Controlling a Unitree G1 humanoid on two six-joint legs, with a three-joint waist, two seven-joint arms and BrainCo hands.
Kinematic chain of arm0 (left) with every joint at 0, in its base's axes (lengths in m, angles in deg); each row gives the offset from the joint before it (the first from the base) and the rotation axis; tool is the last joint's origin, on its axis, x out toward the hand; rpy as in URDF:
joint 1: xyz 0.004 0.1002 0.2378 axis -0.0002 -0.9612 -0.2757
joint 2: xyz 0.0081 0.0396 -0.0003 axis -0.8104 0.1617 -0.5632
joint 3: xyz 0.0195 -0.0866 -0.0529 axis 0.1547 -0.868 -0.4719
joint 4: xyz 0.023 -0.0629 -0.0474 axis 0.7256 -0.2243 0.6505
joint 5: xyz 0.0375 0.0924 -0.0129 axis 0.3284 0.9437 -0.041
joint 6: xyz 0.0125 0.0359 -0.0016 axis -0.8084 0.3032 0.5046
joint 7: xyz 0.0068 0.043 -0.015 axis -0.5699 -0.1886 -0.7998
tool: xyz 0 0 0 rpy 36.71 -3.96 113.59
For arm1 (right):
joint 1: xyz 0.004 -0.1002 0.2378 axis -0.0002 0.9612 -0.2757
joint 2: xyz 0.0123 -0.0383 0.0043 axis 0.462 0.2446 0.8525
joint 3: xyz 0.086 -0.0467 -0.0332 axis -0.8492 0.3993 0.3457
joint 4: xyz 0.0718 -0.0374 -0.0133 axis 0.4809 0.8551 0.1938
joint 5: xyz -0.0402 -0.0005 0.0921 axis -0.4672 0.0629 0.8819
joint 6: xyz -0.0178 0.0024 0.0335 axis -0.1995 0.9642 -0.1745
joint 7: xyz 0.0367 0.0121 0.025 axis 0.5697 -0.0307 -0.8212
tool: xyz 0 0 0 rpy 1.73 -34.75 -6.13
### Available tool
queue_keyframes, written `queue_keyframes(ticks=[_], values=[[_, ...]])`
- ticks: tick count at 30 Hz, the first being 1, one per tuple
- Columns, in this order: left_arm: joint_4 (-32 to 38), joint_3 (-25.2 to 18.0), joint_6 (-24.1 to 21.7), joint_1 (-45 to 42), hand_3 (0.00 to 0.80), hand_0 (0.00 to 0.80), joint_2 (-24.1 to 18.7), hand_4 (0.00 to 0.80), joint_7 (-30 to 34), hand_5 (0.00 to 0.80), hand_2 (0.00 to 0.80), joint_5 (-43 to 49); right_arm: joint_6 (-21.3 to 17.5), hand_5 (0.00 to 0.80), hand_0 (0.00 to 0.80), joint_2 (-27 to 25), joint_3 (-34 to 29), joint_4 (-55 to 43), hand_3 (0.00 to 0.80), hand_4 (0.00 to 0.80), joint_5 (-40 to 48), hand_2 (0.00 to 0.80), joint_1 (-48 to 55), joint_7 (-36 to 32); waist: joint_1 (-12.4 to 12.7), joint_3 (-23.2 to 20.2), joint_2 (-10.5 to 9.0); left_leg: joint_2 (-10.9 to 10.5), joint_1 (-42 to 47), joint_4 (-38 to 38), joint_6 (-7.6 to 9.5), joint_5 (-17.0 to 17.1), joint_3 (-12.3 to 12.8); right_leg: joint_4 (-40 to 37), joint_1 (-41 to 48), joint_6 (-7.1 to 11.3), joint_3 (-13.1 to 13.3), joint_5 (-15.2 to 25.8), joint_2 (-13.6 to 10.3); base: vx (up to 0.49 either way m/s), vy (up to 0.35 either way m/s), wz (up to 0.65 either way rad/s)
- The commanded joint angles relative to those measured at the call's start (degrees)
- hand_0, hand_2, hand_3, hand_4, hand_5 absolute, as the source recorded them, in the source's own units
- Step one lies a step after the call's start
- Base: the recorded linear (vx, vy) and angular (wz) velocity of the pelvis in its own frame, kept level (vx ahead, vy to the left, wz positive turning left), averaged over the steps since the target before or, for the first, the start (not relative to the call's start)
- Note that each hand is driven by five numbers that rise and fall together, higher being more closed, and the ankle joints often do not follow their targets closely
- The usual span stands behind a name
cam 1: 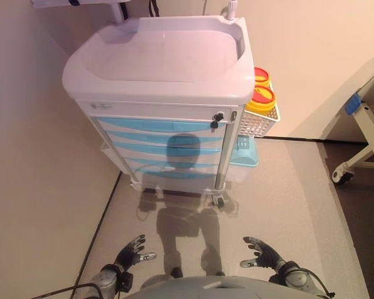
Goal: Open the drawer and pick up the medicine
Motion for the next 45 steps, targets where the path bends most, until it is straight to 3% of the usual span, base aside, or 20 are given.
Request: queue_keyframes(ticks=[1,13,15,20,25,31,38,41,42,45], values=[[-0.6,-0.3,-3.2,3.2,0.000,0.000,0.1,0.000,-3.5,0.000,0.000,1.7,-1.9,0.000,0.000,0.0,0.1,1.1,0.000,0.000,0.0,0.000,-2.9,0.1,-0.4,-0.4,-1.79,-3.4,-1.2,-0.2,1.50,-4.5,0.9,-0.6,-0.8,5.03,-1.8,0.7,-2.7,0.000,0.000,0.00],[-1.7,-3.7,-2.1,2.3,0.000,0.000,0.5,0.000,-4.7,0.000,0.000,-2.3,-2.1,0.000,0.000,0.4,-0.8,1.8,0.000,0.000,0.7,0.000,-2.3,0.5,-0.5,-0.1,-1.79,-3.2,-1.3,0.4,1.47,-4.7,0.7,0.2,-0.9,4.83,-1.6,0.2,-2.7,0.037,0.000,0.01],[-2.6,-4.7,-6.3,1.9,0.000,0.000,0.8,0.000,-5.4,0.000,0.000,-1.6,-2.8,0.000,0.000,0.6,-1.3,2.5,0.000,0.000,1.8,0.000,-2.3,0.4,-0.2,0.1,-2.09,-3.2,-2.2,1.2,1.69,-5.0,0.6,1.0,-1.7,4.73,-1.5,-0.1,-2.8,0.054,-0.014,0.01],[-2.8,-5.3,-6.7,2.1,0.000,0.000,0.9,0.000,-4.6,0.000,0.000,-6.3,-3.2,0.000,0.000,0.9,-2.0,1.9,0.000,0.000,4.4,0.000,-1.9,1.4,-0.6,2.0,-1.95,-3.1,-4.0,2.6,2.30,-5.3,0.2,4.1,-4.2,4.15,-0.6,-1.1,-2.9,0.029,0.014,0.03],[-0.8,-6.0,-6.0,3.7,0.000,0.000,1.1,0.000,-1.3,0.000,0.000,-16.2,-3.3,0.000,0.000,0.2,-3.3,-1.5,0.000,0.000,7.9,0.000,-2.9,3.7,-1.9,6.7,-1.03,-3.0,-8.7,5.2,3.04,-5.4,0.1,10.3,-11.6,3.73,0.3,-2.3,-3.9,-0.103,0.098,-0.10],[4.7,-6.2,-10.1,8.6,0.000,0.000,0.7,0.000,3.5,0.000,0.000,-31.3,-4.2,0.000,0.000,-1.0,-4.3,-3.9,0.000,0.000,13.0,0.000,-5.5,5.5,-3.4,13.7,-1.84,-3.3,-21.1,17.1,4.22,-7.3,3.5,17.8,-24.0,2.78,1.9,-1.8,-4.8,-0.145,0.082,-0.23],[17.3,-5.5,-15.1,14.4,0.000,0.000,-0.5,0.000,6.7,0.000,0.000,-47.4,-5.0,0.000,0.000,-2.4,-3.1,-7.9,0.000,0.000,13.8,0.000,-7.3,9.8,-4.3,17.6,-2.58,-3.1,-32.3,24.3,5.54,-8.6,5.0,23.0,-35.4,2.69,4.2,-0.8,-3.1,-0.073,0.060,-0.20],[21.5,-5.9,-15.8,16.9,0.000,0.000,-0.4,0.000,8.3,0.000,0.000,-52.4,-4.3,0.000,0.000,-3.0,-2.4,-11.8,0.000,0.000,14.9,0.000,-7.7,11.5,-4.8,18.9,-3.10,-3.0,-35.4,26.2,5.96,-9.0,5.6,23.8,-38.4,2.98,5.1,-0.1,-2.5,-0.022,0.058,-0.15],[22.2,-6.1,-16.0,17.5,0.000,0.000,-0.2,0.000,8.3,0.000,0.000,-53.7,-4.0,0.000,0.000,-3.1,-2.1,-12.9,0.000,0.000,15.0,0.000,-7.6,11.7,-4.9,19.2,-3.05,-3.0,-35.4,27.2,5.77,-10.6,5.3,24.8,-38.6,3.45,5.7,-1.4,-2.2,0.055,0.063,-0.25],[24.2,-7.7,-14.2,21.0,0.000,0.000,-0.8,0.000,9.4,0.000,0.000,-59.8,-2.1,0.000,0.000,-3.2,-0.7,-16.5,0.000,0.000,16.0,0.000,-7.5,12.1,-5.8,20.0,-4.01,-2.9,-37.7,29.5,5.82,-11.4,5.7,25.7,-40.5,3.47,6.7,-1.1,-1.7,0.032,0.047,-0.35]])
